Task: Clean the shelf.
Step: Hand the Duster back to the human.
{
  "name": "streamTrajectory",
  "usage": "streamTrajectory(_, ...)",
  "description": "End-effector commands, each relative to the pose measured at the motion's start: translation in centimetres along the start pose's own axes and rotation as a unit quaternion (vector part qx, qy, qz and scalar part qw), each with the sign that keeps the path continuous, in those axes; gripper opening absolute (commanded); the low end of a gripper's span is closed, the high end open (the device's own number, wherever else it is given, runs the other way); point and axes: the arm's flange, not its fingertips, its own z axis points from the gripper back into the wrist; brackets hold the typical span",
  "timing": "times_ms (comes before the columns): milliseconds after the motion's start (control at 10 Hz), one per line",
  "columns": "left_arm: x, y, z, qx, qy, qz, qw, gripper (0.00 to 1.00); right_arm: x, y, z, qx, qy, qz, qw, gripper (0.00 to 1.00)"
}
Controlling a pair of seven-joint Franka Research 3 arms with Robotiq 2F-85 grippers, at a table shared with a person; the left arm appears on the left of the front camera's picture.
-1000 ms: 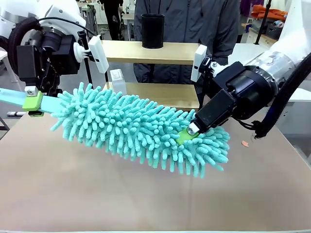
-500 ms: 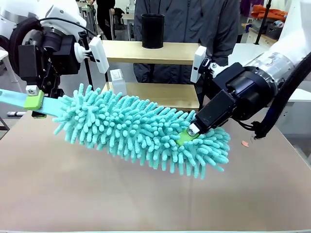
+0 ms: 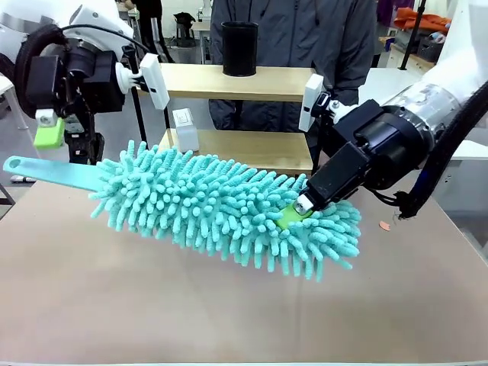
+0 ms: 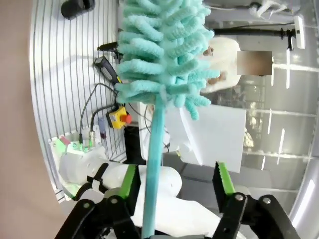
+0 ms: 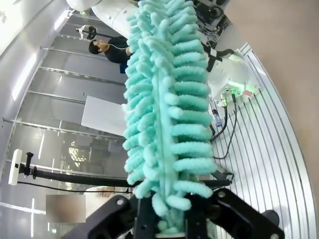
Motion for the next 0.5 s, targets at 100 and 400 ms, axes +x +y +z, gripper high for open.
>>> streamTrajectory(100, -6.5, -1.1, 2.9, 0.052, -0.206, 0.012, 0.977, 1.0, -0.9, 0.1, 3.3, 0.045, 0.007, -0.006, 0.999, 0.0)
streamTrajectory(400, -15.5, -2.9, 3.7, 0.091, -0.45, -0.039, 0.888, 1.0, -2.7, 0.9, 9.6, 0.074, -0.038, -0.005, 0.996, 0.0)
